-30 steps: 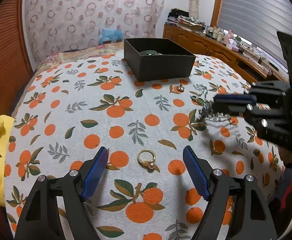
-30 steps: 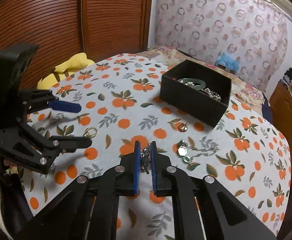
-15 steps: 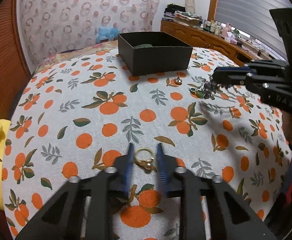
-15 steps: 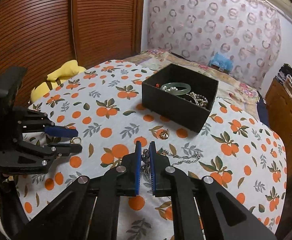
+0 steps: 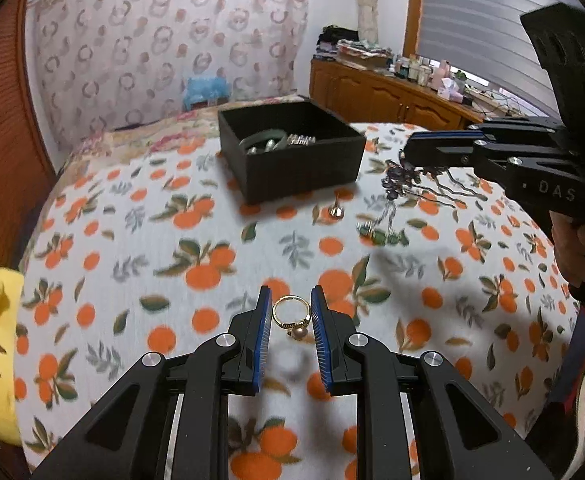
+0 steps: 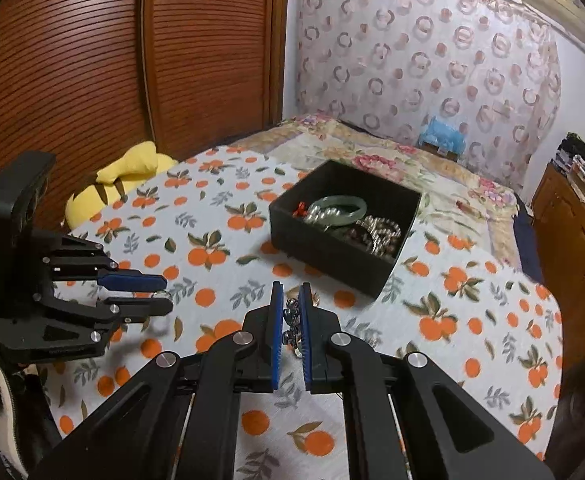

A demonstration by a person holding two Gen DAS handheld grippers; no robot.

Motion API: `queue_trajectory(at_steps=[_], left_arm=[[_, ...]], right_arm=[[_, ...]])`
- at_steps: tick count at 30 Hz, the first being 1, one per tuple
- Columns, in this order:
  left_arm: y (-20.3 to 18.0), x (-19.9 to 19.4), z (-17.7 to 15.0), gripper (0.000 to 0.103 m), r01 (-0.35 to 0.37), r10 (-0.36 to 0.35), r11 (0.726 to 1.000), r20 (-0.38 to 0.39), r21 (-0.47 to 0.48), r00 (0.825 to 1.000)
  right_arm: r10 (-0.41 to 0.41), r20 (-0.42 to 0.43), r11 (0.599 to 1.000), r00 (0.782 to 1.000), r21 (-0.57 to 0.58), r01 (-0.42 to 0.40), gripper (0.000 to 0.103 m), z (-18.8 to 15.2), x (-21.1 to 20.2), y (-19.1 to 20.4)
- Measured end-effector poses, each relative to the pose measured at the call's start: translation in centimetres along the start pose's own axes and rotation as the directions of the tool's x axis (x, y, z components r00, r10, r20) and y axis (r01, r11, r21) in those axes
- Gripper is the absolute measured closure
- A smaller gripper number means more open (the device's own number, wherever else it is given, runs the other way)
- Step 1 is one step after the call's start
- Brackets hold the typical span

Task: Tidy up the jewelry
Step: 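Carry the comb into the box with right tool while left grasps the gold pearl ring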

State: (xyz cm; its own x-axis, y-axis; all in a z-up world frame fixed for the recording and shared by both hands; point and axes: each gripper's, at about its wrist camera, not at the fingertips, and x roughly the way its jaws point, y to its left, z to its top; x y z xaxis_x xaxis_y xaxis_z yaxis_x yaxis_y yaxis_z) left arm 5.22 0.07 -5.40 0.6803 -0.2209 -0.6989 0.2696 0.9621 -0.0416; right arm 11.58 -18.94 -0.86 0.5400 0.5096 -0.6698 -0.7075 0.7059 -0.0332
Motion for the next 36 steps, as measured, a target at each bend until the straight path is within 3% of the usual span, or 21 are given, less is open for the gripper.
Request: queue_trajectory(at_steps=[21,29,36], left_arm=[[1.4,2.9,9.6,0.084,-0.005,0.004,1.000,0.075,0.004,0.997],[3.1,6.2,12.1,0.084,0.010,-0.006,0.998,0.053,-0.058,0.999],[3.4,8.3,13.1,0.084,-0.003,0.005,0.998,0.025,-0.057,1.000]], right_arm=[[-0.008,0.074,0.999,0.997,-0.041,0.011,0.094,8.5,2.2,-5.3],[0.011,0.076,0.999,0.997,-0.043,-0.007,0.094,10.5,4.2,-6.8],[0.029,0.070,0.999,0.997,-0.029,-0.027,0.094,11.3,6.1,-8.2]])
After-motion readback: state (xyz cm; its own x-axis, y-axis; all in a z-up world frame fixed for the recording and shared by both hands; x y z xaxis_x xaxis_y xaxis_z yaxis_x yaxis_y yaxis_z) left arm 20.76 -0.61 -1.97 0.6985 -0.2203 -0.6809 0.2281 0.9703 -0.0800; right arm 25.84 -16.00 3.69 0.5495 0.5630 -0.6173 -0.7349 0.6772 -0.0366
